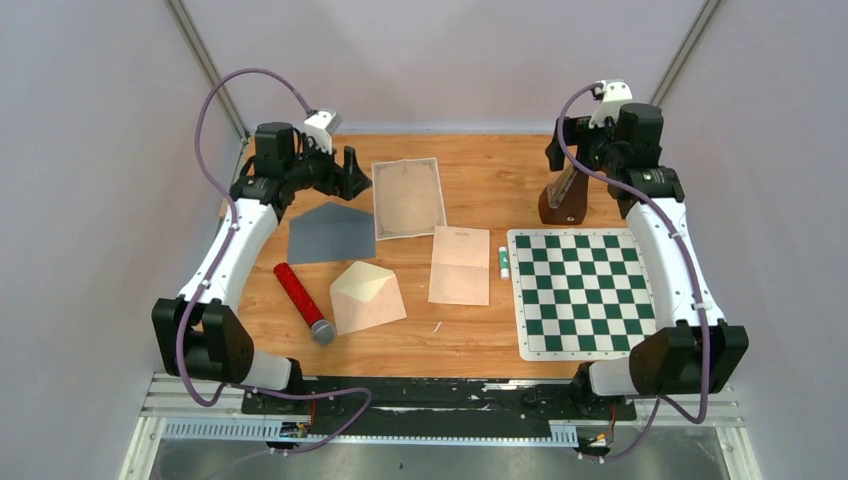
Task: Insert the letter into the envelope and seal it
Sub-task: Pick up the letter from the center of the board.
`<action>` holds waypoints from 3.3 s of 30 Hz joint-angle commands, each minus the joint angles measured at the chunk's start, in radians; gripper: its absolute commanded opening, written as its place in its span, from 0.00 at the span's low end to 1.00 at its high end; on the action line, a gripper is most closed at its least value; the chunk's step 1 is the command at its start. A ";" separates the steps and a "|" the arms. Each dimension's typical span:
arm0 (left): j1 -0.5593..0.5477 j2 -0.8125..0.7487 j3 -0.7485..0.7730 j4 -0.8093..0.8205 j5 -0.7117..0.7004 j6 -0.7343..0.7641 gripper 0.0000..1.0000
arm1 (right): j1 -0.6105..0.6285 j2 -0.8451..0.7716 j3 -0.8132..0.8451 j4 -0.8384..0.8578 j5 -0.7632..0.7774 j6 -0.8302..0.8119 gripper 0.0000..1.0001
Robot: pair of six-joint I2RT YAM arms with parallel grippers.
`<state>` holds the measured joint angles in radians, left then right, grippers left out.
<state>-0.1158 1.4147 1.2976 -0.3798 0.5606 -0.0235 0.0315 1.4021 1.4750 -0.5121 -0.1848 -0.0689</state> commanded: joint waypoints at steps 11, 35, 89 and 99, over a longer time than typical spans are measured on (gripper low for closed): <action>-0.043 0.030 -0.118 0.053 0.307 -0.020 0.99 | 0.095 0.069 -0.168 -0.049 -0.718 -0.026 0.89; -0.153 0.219 -0.204 0.337 0.242 -0.267 0.95 | 0.147 0.539 -0.078 0.033 -0.483 0.324 0.88; -0.321 0.643 -0.134 0.732 0.303 -0.618 0.17 | 0.097 0.515 -0.163 0.054 -0.938 0.086 0.72; -0.327 0.585 -0.124 0.722 0.402 -0.511 0.08 | 0.128 0.527 -0.050 -0.139 -0.923 -0.306 0.55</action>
<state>-0.4381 2.0621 1.1652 0.3321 0.8997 -0.6140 0.1349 1.9579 1.3537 -0.5560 -1.0821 -0.1612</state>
